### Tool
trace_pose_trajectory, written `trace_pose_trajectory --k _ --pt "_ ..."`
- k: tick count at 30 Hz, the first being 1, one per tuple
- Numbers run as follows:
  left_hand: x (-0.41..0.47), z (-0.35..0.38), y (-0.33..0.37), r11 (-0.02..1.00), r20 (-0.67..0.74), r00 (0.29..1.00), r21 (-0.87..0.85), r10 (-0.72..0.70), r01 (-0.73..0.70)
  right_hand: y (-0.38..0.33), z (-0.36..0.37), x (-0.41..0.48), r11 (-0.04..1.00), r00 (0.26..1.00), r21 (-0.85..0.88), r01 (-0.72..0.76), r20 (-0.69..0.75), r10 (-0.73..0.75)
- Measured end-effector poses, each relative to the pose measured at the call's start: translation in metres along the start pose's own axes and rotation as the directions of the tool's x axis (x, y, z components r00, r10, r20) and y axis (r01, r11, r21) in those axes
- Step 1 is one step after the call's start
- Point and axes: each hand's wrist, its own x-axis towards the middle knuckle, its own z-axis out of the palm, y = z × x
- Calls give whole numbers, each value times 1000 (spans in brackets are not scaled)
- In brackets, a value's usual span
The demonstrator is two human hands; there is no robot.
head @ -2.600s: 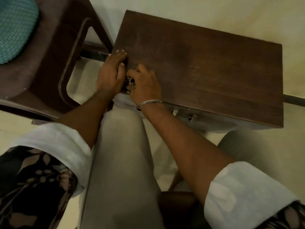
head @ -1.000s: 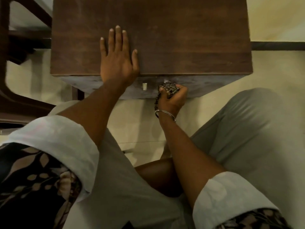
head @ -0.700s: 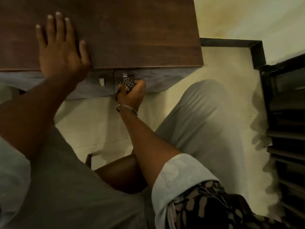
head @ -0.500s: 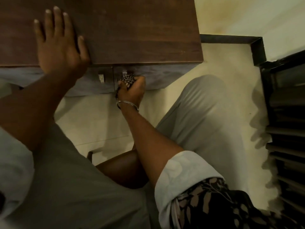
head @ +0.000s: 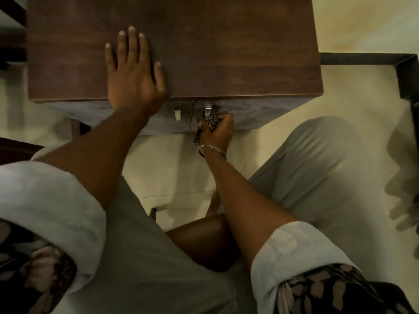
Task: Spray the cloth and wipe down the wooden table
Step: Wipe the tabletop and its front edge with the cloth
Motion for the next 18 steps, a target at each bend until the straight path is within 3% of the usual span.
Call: trace_pose_trajectory --k 6,10,15,18 --pt "1 -1 1 1000 0 1000 -12 -16 16 -22 1 -2 998 988 51 26 -152 -18" --pt "0 -1 3 1000 7 1000 -16 -15 15 -14 3 -3 998 992 23 53 -118 -50" --pt "-1 -2 4 1000 12 1000 -20 -17 17 1 1 2 999 999 35 -39 19 38" --pt "-1 -3 3 1000 22 1000 -24 -17 18 -9 -1 2 999 999 30 -42 -31 43"
